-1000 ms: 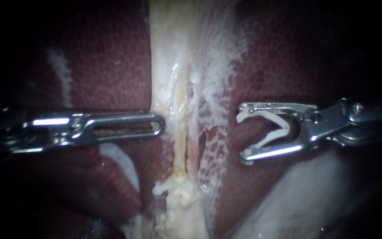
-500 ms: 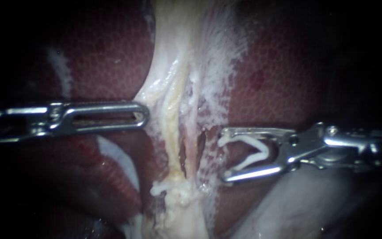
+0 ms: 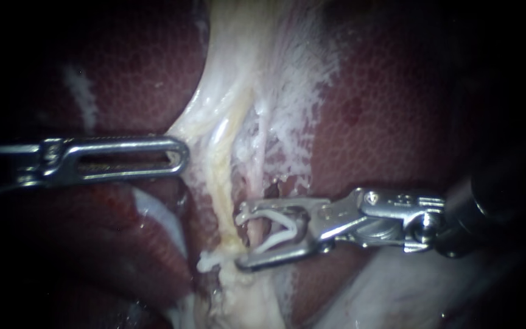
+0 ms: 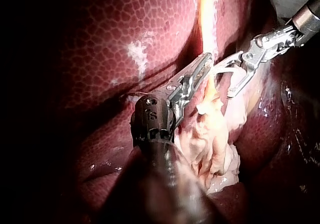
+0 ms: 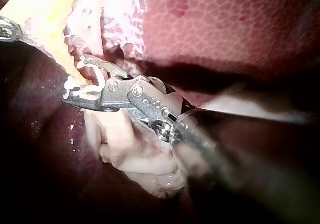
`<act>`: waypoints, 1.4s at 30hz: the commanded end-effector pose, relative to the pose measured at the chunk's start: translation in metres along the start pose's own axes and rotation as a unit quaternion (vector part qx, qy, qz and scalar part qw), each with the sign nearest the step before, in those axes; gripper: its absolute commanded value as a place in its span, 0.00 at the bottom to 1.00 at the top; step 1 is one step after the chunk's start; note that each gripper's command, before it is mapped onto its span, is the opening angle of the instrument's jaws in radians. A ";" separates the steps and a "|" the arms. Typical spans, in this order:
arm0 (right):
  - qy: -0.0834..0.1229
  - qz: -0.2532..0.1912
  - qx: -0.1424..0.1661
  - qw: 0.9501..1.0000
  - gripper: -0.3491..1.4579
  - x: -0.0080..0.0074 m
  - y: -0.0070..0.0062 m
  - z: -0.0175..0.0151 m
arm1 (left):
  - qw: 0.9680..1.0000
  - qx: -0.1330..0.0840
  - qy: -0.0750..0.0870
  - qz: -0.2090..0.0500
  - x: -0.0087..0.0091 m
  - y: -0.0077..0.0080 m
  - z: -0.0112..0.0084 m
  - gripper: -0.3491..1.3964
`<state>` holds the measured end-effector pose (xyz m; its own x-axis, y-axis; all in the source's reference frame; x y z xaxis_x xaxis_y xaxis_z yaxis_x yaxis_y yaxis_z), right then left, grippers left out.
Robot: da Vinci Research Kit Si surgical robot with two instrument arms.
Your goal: Clipping second clip left tube
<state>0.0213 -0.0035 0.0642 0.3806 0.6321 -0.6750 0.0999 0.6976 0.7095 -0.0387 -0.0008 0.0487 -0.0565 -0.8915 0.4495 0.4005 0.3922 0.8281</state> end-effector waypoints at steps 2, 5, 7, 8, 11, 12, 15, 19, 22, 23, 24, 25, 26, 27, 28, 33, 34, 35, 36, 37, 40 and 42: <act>-0.002 0.000 0.002 1.000 0.52 0.0001 0.0001 0.0003 | 1.000 0.000 0.000 0.000 0.0000 0.0000 0.0000 0.00; -0.002 0.002 0.006 1.000 0.52 0.0002 0.0001 0.0010 | 1.000 0.000 0.000 0.000 0.0000 0.0000 0.0000 0.00; -0.003 0.005 0.013 1.000 0.52 0.0003 0.0000 0.0012 | 1.000 0.000 0.000 0.000 0.0000 0.0000 0.0000 0.00; -0.004 0.009 0.016 1.000 0.51 0.0003 -0.0001 0.0012 | 1.000 0.000 0.000 0.000 0.0000 0.0000 0.0000 0.00; -0.006 0.023 0.026 0.999 0.50 0.0003 -0.0006 0.0013 | 1.000 0.000 0.000 0.000 0.0000 0.0001 0.0000 0.00; -0.006 0.025 0.029 0.999 0.50 0.0004 -0.0007 0.0013 | 1.000 0.000 0.000 0.000 0.0000 0.0001 0.0000 0.00; -0.009 0.035 0.039 0.999 0.50 0.0006 -0.0011 0.0016 | 1.000 0.001 0.000 0.000 0.0000 0.0002 0.0000 0.00; -0.012 0.038 0.052 0.998 0.48 0.0009 -0.0012 0.0023 | 1.000 0.001 0.000 0.000 0.0000 0.0003 0.0001 0.00; -0.013 0.036 0.057 0.998 0.48 0.0013 -0.0009 0.0031 | 1.000 0.001 0.000 0.000 0.0000 0.0003 0.0001 0.00; -0.013 0.036 0.057 0.998 0.48 0.0014 -0.0007 0.0035 | 1.000 0.001 0.000 0.000 0.0000 0.0003 0.0002 0.00; -0.012 0.036 0.056 0.998 0.48 0.0015 -0.0006 0.0038 | 1.000 0.000 0.000 0.000 0.0000 0.0003 0.0002 0.00; -0.012 0.037 0.055 0.998 0.48 0.0016 -0.0005 0.0041 | 1.000 0.000 0.000 0.000 0.0000 0.0003 0.0002 0.00; -0.012 0.037 0.055 0.998 0.49 0.0016 -0.0005 0.0043 | 1.000 0.000 0.000 0.000 0.0000 0.0003 0.0002 0.00; -0.012 0.036 0.055 0.998 0.49 0.0017 -0.0004 0.0045 | 1.000 0.000 0.000 0.000 0.0000 0.0003 0.0002 0.00; -0.012 0.036 0.055 0.998 0.49 0.0017 -0.0003 0.0047 | 1.000 0.000 0.000 0.000 0.0000 0.0003 0.0002 0.00; -0.014 0.036 0.058 0.998 0.47 0.0013 0.0000 0.0050 | 1.000 0.000 0.000 0.000 0.0000 0.0003 0.0002 0.00; -0.014 0.036 0.058 0.998 0.46 0.0012 0.0001 0.0051 | 1.000 0.000 0.000 0.000 0.0000 0.0003 0.0002 0.00; -0.014 0.038 0.058 0.997 0.46 0.0010 0.0002 0.0052 | 1.000 0.000 0.000 0.000 0.0001 0.0003 0.0002 0.00; -0.014 0.038 0.058 0.998 0.45 0.0009 0.0002 0.0053 | 1.000 0.000 0.000 0.000 0.0001 0.0003 0.0002 0.00; -0.014 0.040 0.058 0.997 0.45 0.0007 0.0003 0.0054 | 1.000 0.000 0.000 0.000 0.0001 0.0003 0.0002 0.00; -0.015 0.042 0.058 0.997 0.44 0.0003 0.0004 0.0054 | 1.000 0.000 0.000 0.000 0.0001 0.0003 0.0002 0.00; -0.015 0.042 0.058 0.997 0.43 0.0003 0.0005 0.0053 | 1.000 0.000 0.000 0.000 0.0001 0.0003 0.0002 0.00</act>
<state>0.0264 -0.0048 0.0655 0.4195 0.6755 -0.6064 0.1708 0.5973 0.7836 -0.0388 -0.0007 0.0491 -0.0568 -0.8913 0.4499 0.3998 0.3926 0.8283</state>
